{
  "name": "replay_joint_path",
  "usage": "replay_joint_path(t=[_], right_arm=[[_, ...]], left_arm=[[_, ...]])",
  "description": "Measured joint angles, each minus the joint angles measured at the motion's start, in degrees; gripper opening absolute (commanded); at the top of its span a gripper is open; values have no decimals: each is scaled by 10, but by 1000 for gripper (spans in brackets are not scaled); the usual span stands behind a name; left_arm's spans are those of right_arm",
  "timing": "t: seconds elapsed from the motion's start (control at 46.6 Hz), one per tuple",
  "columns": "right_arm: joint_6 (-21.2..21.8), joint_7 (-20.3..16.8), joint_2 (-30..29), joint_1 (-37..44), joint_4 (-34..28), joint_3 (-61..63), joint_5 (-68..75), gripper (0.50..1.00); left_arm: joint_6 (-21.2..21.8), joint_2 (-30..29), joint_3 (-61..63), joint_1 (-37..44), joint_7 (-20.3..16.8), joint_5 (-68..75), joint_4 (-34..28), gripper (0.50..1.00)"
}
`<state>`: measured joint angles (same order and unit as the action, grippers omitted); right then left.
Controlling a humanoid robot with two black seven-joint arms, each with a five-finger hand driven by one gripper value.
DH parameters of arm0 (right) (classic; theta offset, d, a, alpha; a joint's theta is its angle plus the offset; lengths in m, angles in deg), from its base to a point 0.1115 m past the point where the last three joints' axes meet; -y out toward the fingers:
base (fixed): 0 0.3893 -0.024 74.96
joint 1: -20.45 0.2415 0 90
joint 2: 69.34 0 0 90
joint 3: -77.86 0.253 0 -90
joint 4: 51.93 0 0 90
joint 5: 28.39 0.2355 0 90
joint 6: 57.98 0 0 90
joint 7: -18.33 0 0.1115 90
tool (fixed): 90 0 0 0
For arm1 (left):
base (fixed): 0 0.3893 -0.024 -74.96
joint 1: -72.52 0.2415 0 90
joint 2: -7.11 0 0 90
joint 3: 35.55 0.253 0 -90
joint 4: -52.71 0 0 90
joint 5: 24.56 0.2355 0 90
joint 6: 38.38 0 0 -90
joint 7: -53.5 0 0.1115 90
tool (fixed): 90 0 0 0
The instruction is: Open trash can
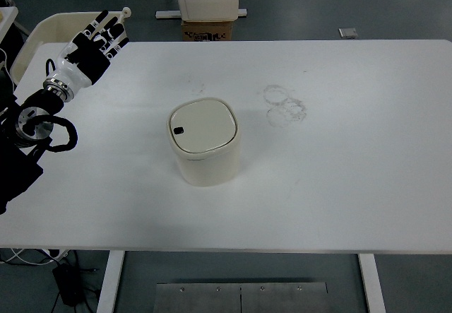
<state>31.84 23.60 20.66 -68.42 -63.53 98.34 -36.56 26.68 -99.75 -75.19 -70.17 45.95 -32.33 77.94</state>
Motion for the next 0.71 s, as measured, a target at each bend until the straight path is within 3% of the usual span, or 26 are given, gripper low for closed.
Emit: replay_joint_path(t=[0.408, 0.709], right_arm=[[0, 0, 0, 0, 0, 0, 0, 993], [0, 0, 0, 0, 0, 0, 0, 993]], left_arm=[[0, -17, 0, -10, 0, 0, 2, 1000], [37, -102, 5, -8, 4, -5, 158, 1000]])
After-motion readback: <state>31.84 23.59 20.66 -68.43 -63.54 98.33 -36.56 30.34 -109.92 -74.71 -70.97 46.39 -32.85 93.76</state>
